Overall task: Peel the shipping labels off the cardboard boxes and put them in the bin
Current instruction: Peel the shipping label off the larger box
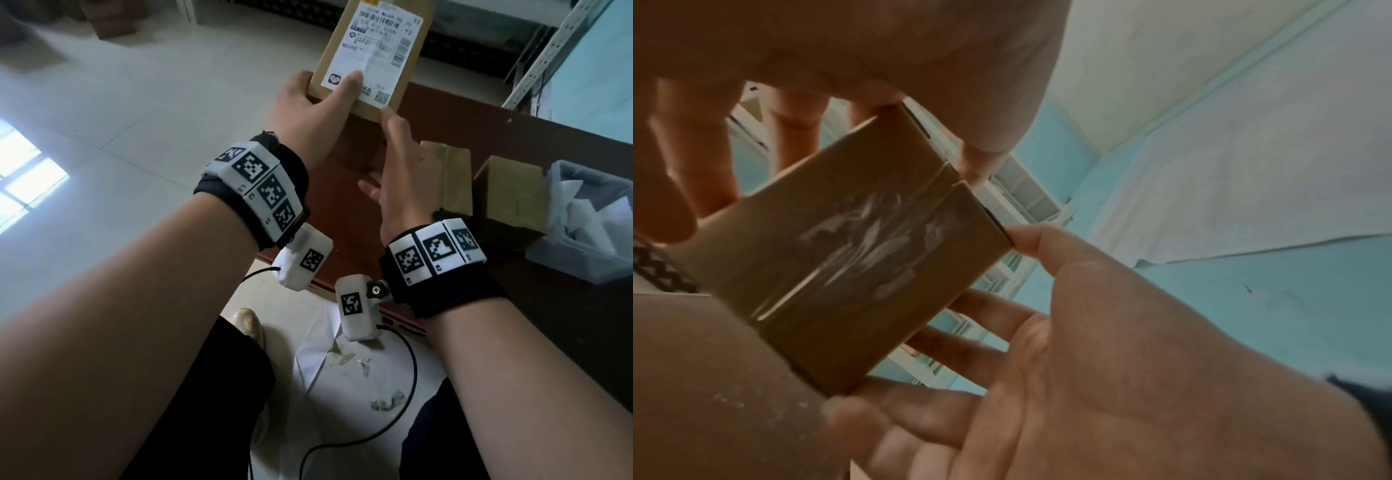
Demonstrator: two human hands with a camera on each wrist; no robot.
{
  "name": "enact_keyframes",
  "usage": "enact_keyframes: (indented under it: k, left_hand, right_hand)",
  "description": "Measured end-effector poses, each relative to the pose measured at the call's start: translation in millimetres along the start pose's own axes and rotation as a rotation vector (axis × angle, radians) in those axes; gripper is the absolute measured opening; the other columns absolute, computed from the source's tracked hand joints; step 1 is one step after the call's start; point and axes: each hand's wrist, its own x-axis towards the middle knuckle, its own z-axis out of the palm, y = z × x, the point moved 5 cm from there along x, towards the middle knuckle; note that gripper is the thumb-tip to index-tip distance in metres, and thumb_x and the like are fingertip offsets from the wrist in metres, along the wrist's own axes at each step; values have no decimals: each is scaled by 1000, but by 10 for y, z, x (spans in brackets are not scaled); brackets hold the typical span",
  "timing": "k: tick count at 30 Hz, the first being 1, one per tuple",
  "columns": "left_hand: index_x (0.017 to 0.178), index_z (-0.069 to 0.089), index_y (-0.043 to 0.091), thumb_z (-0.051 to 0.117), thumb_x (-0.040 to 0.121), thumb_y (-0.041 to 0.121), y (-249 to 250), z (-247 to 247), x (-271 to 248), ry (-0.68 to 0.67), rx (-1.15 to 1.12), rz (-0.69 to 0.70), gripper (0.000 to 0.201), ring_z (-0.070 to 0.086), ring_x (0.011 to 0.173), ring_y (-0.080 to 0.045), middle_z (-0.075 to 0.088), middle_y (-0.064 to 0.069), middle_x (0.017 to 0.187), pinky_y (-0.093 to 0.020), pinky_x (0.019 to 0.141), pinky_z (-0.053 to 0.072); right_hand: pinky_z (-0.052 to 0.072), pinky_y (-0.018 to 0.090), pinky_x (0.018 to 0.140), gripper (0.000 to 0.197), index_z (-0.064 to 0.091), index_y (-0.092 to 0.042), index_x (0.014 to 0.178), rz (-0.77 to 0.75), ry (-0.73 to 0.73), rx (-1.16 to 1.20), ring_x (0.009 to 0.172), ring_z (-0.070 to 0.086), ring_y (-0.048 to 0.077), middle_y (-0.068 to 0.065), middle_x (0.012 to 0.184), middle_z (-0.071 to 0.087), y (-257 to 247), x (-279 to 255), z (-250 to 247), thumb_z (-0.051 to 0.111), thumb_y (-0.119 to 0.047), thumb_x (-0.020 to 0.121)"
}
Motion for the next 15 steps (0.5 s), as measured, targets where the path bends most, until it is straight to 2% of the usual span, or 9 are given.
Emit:
enact_keyframes:
  k: [2,4,6,9,11,13,15]
  left_hand:
    - [110,66,24,69,92,49,66,58,-59,-35,-33,65,30,70,76,2,72,12,91,-17,60,56]
    - [112,68,24,71,92,48,137,127,-108,-76,-63,118,31,73,84,-4,75,8,98,-27,71,63]
    - [117,68,22,71,92,48,192,184,-144,-92,-68,150,36,74,85,-4,76,8,100,-29,75,64]
    - [123,67,20,69,94,47,246,294,-198,-103,-71,179,39,72,86,0,75,10,101,-19,72,59]
    - [123,67,19,68,95,45,278,375,-233,-112,-75,197,38,71,84,2,75,10,100,-13,66,54]
    - [123,67,19,67,95,47,303,464,-268,-140,-74,204,39,71,82,3,75,10,100,-11,63,52]
    - [122,67,20,67,93,52,316,559,-308,-173,-77,206,43,72,82,1,75,10,100,-14,62,53]
  right_hand:
    - [60,30,70,24,81,-31,93,-39,17,19,90,78,10,-11,88,82,-57,-13,-106,66,-47,101]
    - [61,31,73,25,82,-30,100,-76,45,36,94,79,12,-11,90,82,-109,-30,-210,66,-49,100]
    - [62,34,75,25,83,-33,105,-101,67,59,98,78,16,-9,95,82,-137,-37,-309,67,-51,99]
    - [63,32,76,19,80,-40,108,-104,70,61,107,76,17,-10,105,81,-176,-58,-432,67,-51,100]
    - [62,29,78,26,82,-35,113,-67,80,114,105,76,11,-13,102,81,-179,-72,-524,70,-53,97]
    - [61,28,80,35,80,-30,120,-64,82,145,104,76,12,-12,103,81,-179,-71,-621,72,-54,95]
    - [60,28,77,40,78,-29,125,-88,90,151,108,75,19,-8,109,80,-188,-62,-724,73,-54,95]
